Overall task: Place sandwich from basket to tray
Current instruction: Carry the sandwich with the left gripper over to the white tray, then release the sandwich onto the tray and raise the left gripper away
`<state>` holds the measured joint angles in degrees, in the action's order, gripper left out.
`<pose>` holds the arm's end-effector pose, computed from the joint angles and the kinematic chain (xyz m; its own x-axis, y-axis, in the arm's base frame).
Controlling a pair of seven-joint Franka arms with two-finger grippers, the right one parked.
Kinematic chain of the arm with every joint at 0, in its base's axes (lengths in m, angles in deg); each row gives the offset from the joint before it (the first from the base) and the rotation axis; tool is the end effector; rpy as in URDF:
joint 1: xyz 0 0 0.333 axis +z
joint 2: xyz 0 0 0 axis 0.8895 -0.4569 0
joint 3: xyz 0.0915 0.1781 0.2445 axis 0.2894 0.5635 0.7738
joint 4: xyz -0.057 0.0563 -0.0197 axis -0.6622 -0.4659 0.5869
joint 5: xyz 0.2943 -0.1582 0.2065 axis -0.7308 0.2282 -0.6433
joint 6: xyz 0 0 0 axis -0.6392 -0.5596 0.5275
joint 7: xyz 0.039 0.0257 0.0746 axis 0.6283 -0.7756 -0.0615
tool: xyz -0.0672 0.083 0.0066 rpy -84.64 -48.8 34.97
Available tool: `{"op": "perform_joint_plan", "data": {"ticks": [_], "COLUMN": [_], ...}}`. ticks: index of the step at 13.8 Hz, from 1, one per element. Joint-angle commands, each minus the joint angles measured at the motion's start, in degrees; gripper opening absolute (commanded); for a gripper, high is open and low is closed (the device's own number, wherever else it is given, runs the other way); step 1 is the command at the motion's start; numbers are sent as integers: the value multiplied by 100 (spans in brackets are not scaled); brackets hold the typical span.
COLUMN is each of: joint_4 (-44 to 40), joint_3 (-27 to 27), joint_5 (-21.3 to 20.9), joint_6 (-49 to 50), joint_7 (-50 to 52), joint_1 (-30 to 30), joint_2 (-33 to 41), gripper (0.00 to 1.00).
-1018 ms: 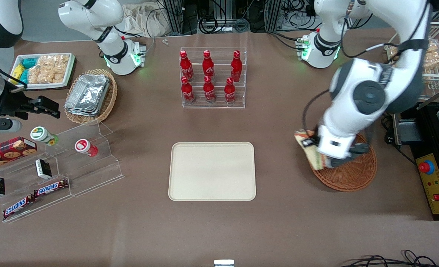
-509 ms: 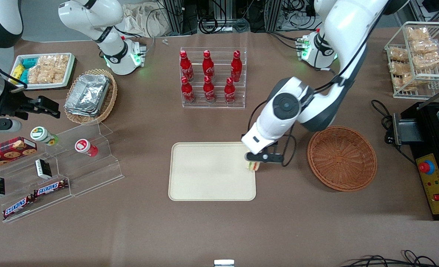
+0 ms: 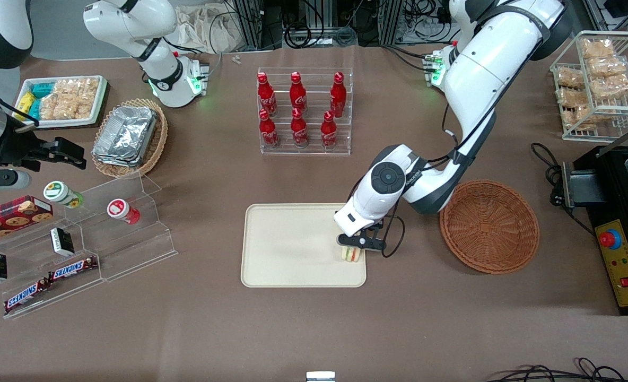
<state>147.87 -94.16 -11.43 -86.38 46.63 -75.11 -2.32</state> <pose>0.5793 -0.4014 0.2435 0.9891 -0.1077 0.1005 -0.1223 -0.9806 0.1534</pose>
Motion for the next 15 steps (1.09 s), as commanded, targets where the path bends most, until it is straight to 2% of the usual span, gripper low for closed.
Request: {"op": "perform_joint_plan", "data": {"ticks": [1,4,6,9,13,15], "joint_4": [-187,-187,-231,-231,-266,-205], "joint_3": [24,42,-19,-20,172,1074], "joint_5": [-228,-132,-62,332,1308,1589], "joint_6": [-16,394,1577,2836,4700,5080], "joint_7": [532,876,781,440,-1719,-2556], "joint_1": [-54,121,472,710,1448,1248], "joint_2": [22,793,1408,2287,3448,3914], "gripper": [100,100,100,100,100,100]}}
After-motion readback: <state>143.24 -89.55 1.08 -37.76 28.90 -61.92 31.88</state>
